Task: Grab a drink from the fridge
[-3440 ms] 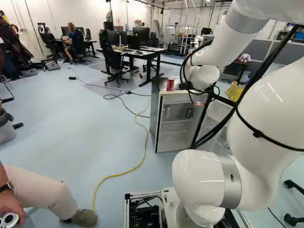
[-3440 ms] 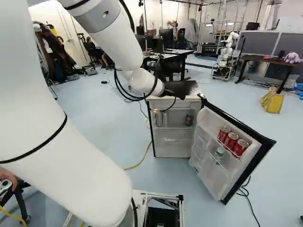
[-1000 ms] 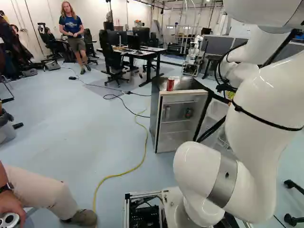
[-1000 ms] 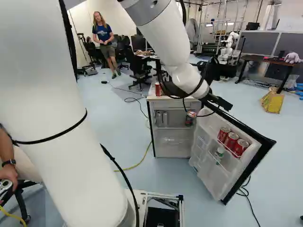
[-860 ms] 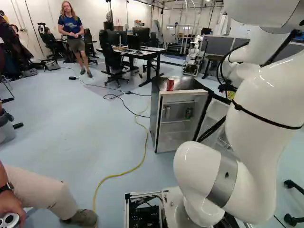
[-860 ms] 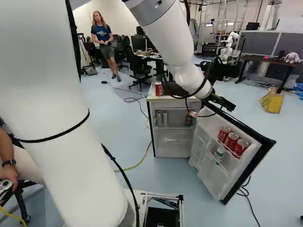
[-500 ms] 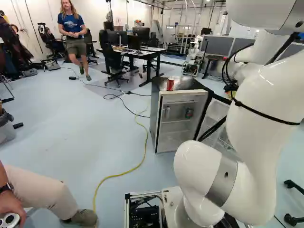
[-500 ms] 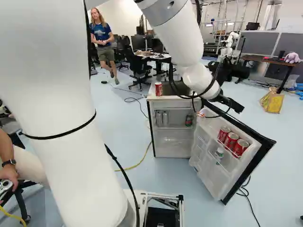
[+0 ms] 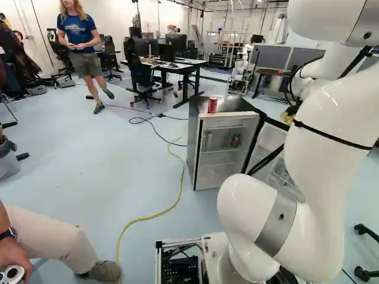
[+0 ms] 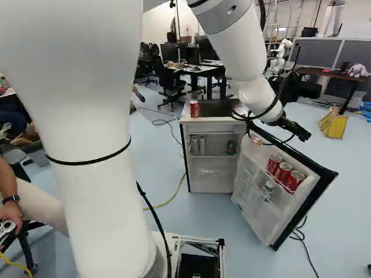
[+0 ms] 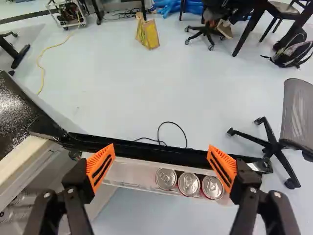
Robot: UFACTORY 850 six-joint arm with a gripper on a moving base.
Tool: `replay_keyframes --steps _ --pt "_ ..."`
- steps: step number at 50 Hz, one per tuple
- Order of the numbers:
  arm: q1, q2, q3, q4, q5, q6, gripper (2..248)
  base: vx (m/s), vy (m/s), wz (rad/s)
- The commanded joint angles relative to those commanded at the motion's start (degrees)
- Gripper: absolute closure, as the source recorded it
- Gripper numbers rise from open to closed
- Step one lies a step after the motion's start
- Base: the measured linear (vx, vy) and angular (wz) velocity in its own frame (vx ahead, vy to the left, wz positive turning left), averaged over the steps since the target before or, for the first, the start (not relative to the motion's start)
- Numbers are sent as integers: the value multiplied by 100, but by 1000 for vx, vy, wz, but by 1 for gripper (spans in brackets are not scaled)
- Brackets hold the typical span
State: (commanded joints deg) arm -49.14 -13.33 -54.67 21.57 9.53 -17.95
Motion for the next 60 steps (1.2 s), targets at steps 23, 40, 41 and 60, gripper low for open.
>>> replay_keyframes --steps 23,40,41,60 --pt "-231 -496 -584 0 -254 0 3 0 0 0" --pt "-339 -925 -1108 0 -547 0 3 0 0 0" --pt "-343 -952 -1142 0 -568 0 3 0 0 0" --pt "-407 -1480 -1815 0 -968 0 3 0 0 0"
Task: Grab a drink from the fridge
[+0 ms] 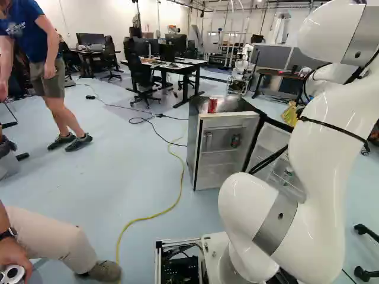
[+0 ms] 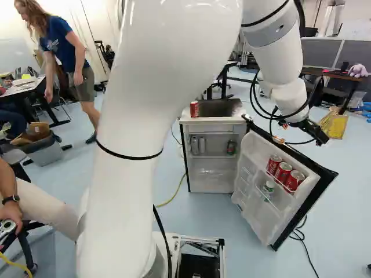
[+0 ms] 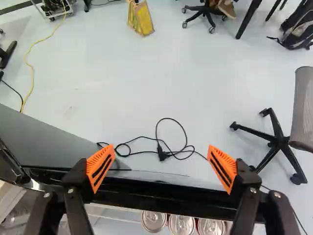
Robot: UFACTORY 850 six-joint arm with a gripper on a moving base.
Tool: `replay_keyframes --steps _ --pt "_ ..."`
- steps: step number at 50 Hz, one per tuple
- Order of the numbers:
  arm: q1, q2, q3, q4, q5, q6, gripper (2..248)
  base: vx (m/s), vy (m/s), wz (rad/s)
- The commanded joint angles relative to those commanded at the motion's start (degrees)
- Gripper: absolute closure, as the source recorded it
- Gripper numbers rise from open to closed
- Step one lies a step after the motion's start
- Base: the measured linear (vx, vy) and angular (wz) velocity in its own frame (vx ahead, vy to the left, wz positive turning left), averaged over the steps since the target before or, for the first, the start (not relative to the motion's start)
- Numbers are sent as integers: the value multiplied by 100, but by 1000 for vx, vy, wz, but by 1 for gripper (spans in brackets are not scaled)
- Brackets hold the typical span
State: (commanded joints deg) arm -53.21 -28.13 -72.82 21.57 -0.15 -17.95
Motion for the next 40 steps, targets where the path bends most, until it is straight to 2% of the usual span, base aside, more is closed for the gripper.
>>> replay_keyframes --steps 27,40 --pt "-78 -723 -965 0 -579 0 3 0 0 0" --pt "-89 -817 -1095 0 -711 0 3 0 0 0"
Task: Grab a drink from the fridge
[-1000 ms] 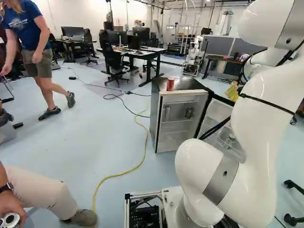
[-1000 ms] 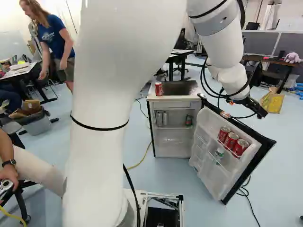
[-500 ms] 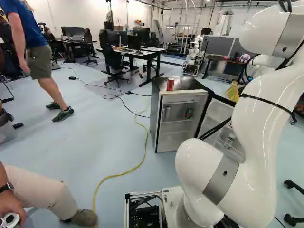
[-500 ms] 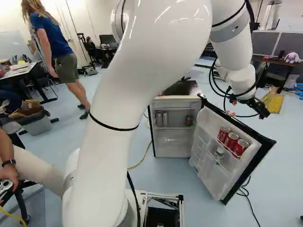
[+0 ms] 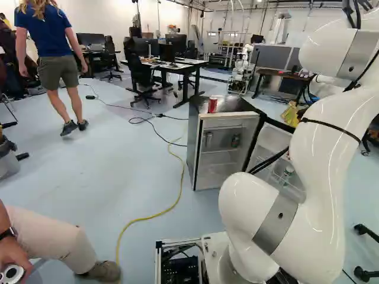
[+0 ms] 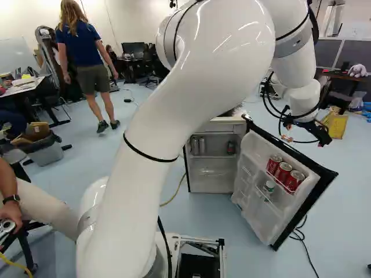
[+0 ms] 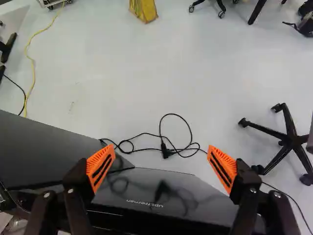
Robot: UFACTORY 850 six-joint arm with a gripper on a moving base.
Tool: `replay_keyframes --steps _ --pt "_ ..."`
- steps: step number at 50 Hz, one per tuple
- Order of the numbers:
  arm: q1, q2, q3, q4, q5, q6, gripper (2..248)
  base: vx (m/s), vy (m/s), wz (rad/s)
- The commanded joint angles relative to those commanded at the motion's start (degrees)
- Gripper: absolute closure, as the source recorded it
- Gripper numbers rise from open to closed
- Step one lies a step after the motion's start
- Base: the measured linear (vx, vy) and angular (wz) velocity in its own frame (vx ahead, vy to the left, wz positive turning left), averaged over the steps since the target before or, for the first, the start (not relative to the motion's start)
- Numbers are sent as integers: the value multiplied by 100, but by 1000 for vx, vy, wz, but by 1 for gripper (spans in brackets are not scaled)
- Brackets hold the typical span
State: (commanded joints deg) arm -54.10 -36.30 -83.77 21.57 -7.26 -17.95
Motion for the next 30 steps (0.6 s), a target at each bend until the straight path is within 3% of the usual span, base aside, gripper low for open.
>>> replay_keyframes --steps 30 --pt "-1 -326 -94 0 -5 0 3 0 0 0"
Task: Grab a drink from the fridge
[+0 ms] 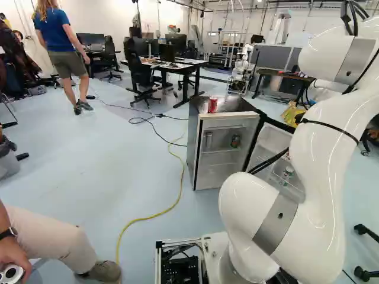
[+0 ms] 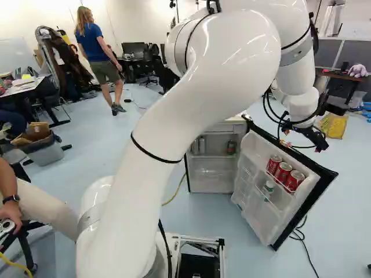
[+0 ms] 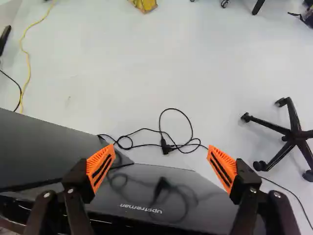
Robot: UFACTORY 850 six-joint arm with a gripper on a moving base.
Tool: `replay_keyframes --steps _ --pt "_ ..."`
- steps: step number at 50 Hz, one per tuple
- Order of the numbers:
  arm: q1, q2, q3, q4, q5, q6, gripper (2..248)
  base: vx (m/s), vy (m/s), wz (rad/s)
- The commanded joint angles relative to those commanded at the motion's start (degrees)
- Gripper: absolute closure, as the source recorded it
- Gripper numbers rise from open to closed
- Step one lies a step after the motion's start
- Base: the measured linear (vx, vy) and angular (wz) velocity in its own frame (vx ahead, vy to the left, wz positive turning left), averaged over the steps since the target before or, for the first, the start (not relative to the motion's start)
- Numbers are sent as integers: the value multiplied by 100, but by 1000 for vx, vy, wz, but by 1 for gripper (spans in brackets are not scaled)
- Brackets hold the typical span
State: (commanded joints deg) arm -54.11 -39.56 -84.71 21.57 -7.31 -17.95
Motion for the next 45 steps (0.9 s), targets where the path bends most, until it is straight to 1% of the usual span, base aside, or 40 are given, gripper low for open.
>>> replay_keyframes --steps 15,45 --pt "-18 17 48 0 0 0 3 0 0 0" --pt "-152 383 566 0 24 0 3 0 0 0"
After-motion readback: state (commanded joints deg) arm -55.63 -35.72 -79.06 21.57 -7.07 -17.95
